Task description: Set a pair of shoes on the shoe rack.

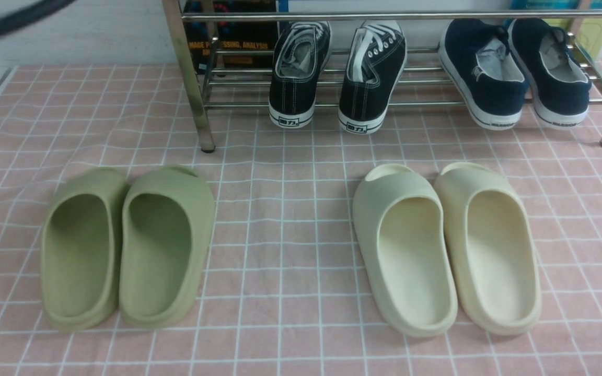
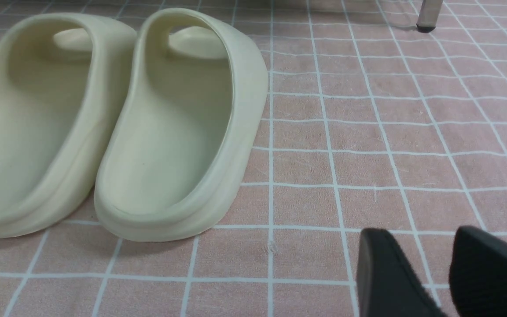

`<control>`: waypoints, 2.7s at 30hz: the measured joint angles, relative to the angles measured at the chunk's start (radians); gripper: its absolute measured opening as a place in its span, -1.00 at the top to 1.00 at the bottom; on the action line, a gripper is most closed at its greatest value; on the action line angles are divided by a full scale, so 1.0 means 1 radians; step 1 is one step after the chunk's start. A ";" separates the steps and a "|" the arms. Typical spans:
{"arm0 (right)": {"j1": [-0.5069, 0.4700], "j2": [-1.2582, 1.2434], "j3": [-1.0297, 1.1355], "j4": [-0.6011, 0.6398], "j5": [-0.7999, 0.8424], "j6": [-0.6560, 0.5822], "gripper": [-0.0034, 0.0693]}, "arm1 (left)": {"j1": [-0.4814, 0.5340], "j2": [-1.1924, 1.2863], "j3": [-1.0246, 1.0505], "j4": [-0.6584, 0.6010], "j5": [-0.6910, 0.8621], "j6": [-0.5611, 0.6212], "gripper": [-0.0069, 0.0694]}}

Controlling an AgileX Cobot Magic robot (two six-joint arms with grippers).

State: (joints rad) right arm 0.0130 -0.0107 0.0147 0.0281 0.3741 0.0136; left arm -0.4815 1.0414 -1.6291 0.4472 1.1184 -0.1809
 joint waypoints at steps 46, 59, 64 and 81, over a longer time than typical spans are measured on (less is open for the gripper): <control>-0.001 -0.001 0.000 0.000 0.000 0.000 0.25 | -0.042 -0.993 1.125 -0.124 -0.316 -0.274 0.75; -0.001 -0.001 0.000 0.000 0.000 0.000 0.25 | 0.294 -1.042 1.266 -0.340 -0.616 0.041 0.73; -0.001 -0.001 0.000 0.000 0.000 0.000 0.25 | 0.475 -1.054 1.388 -0.590 -0.757 0.304 0.72; -0.001 -0.001 0.000 0.000 0.000 0.000 0.25 | 0.535 -1.054 1.635 -0.617 -0.765 0.473 0.71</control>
State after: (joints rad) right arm 0.0120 -0.0117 0.0147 0.0282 0.3737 0.0136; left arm 0.0534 -0.0128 0.0063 -0.1697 0.3530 0.2923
